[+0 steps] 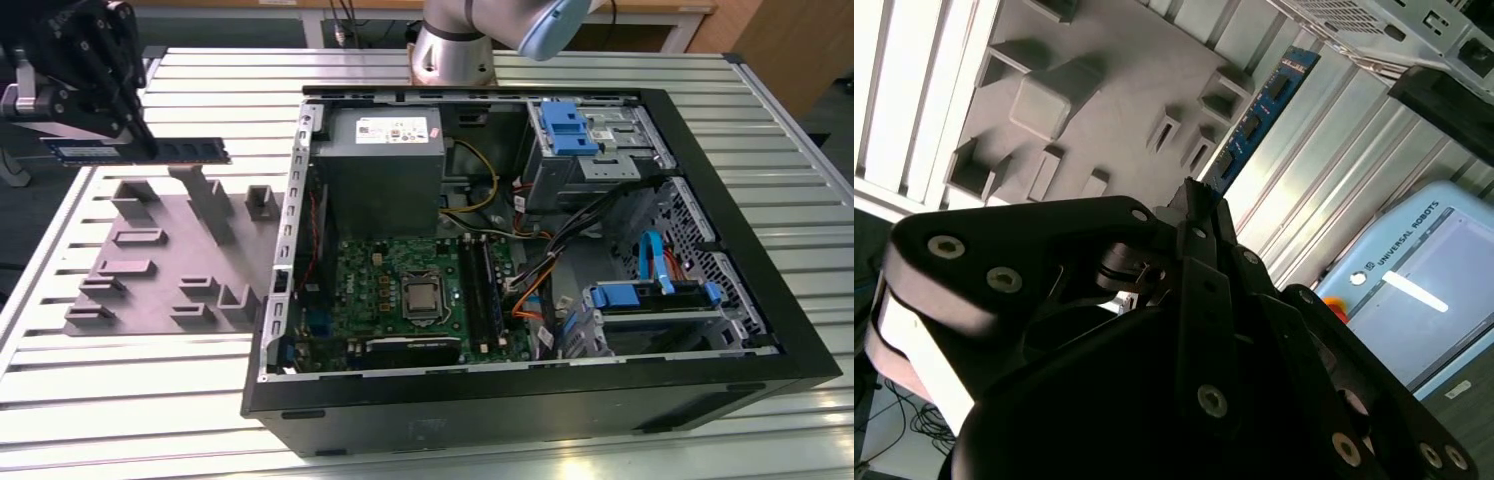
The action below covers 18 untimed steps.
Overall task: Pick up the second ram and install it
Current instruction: 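Pick up the second ram and move it above second insertion slot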
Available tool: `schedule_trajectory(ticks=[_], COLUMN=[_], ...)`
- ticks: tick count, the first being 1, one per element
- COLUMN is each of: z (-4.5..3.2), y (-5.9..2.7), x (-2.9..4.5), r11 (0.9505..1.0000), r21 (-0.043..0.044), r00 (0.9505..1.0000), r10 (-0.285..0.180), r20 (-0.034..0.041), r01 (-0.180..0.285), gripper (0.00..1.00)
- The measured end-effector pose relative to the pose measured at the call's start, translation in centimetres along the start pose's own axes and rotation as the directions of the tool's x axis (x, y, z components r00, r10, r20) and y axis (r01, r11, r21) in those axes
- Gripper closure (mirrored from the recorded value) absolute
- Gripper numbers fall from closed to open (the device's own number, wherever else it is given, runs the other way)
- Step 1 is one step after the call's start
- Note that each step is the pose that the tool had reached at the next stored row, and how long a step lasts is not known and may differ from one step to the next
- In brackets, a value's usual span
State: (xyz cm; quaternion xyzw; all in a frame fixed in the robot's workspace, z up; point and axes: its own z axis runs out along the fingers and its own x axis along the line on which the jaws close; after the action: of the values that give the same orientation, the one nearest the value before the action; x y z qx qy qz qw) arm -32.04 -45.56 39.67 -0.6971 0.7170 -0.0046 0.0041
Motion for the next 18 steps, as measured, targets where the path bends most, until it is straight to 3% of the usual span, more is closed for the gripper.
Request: schedule_trajectory(ticks=[18], z=[0.02], y=[-0.45], x=[-0.01], r11=[1.0], r21=[0.0], r00=[1.0], r10=[0.0], r20=[0.0001], r01=[0.0], gripper=[0.86])
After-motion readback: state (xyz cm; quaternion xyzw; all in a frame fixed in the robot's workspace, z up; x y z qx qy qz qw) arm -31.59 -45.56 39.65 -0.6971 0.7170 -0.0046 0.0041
